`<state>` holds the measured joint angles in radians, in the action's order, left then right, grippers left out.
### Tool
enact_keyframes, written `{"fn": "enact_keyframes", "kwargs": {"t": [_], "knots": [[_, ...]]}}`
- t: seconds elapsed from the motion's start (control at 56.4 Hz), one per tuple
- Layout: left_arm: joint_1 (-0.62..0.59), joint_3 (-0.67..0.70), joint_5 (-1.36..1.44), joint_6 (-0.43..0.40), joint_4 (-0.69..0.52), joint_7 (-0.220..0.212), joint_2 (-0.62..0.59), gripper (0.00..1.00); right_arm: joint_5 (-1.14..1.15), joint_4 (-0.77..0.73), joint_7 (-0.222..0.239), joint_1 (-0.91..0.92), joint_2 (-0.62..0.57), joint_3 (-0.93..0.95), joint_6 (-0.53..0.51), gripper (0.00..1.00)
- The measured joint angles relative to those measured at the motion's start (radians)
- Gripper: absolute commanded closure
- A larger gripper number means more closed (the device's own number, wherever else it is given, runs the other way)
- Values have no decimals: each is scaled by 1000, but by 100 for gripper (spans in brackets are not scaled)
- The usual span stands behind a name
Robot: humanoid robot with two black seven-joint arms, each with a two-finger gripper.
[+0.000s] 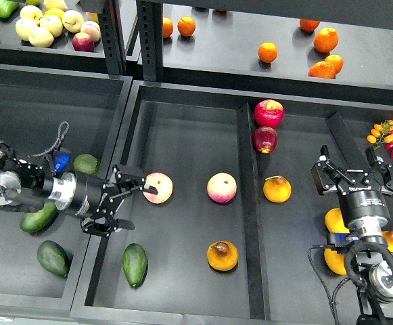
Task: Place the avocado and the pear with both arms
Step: 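Lower the open left gripper over the avocado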
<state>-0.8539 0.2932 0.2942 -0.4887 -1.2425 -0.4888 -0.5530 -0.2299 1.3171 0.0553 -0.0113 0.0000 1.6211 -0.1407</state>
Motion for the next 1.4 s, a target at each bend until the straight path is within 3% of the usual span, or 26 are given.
{"fn": "enact_keyframes", "kwargs": {"t": [0.266, 0.674, 1.029, 1.402], "knots": [[-82, -196, 71, 0, 3, 0, 41, 1, 1, 1, -1, -1, 0, 0, 2, 0], [-239, -376, 119, 0, 41, 0, 128, 1, 1, 1, 0, -3, 0, -14, 2, 0], [-258, -492, 127, 0, 123, 0, 254, 1, 0, 1, 0, -5, 0, -12, -2, 0], [-251, -531, 169, 0, 190, 0, 285, 1, 0, 1, 0, -9, 0, -10, -9, 0]]}}
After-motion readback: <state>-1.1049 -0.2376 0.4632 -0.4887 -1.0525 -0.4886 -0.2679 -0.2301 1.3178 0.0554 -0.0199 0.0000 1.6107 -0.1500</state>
